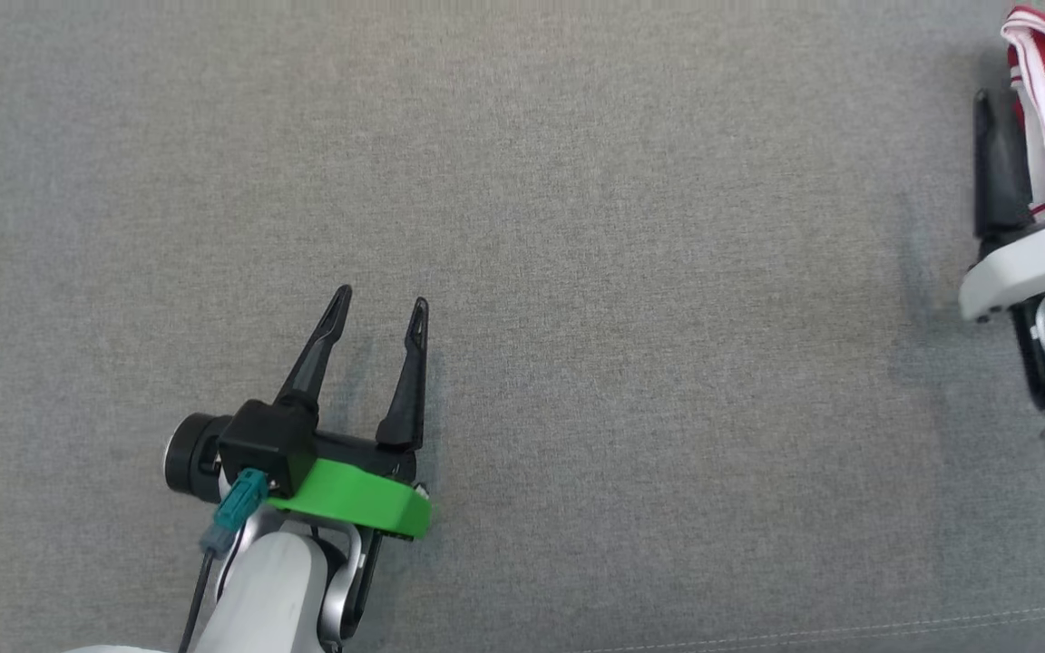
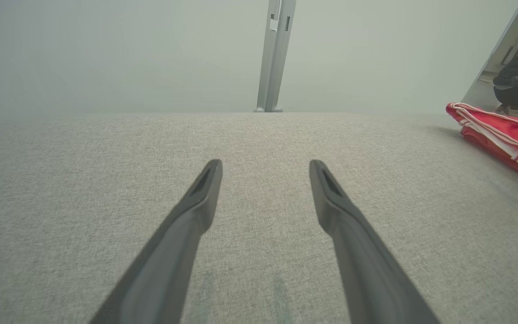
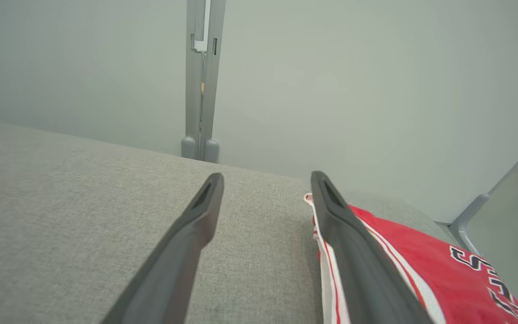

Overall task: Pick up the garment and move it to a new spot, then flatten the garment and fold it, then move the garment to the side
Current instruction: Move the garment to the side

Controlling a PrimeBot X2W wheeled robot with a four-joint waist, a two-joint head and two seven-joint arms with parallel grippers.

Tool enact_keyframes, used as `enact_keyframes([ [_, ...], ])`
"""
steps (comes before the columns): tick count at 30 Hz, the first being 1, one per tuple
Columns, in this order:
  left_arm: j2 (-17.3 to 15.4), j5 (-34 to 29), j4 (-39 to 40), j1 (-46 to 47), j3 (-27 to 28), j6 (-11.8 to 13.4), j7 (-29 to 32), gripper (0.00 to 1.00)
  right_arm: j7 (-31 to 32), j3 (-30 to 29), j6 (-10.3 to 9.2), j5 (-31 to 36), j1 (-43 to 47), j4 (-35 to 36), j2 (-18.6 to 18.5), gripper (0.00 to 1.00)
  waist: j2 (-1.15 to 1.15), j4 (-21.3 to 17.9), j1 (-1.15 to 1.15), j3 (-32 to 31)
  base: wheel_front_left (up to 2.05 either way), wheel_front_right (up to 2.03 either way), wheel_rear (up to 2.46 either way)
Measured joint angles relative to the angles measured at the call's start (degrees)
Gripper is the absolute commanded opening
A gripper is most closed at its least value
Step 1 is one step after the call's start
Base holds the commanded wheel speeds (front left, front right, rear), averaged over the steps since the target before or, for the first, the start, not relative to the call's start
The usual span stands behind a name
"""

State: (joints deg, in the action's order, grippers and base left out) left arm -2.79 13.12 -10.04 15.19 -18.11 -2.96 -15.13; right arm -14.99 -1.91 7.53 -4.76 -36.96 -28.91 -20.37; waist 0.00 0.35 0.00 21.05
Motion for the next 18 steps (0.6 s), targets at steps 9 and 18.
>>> enact_keyframes([
  [9,0.0,-0.1,-1.5,-4.7,4.4,0.3,0.0,1.00,0.0,1.7,0.00,-2.0,11.0,2.9,7.1,1.00,0.00,0.3,-0.01,-6.6,0.00,0.00,0.00],
  [18,0.0,-0.8,-4.5,-10.1,9.5,0.8,0.0,1.00,0.0,0.5,0.00,-4.3,21.1,4.4,13.0,1.00,0.00,0.9,-0.01,-13.7,0.00,0.00,0.00],
])
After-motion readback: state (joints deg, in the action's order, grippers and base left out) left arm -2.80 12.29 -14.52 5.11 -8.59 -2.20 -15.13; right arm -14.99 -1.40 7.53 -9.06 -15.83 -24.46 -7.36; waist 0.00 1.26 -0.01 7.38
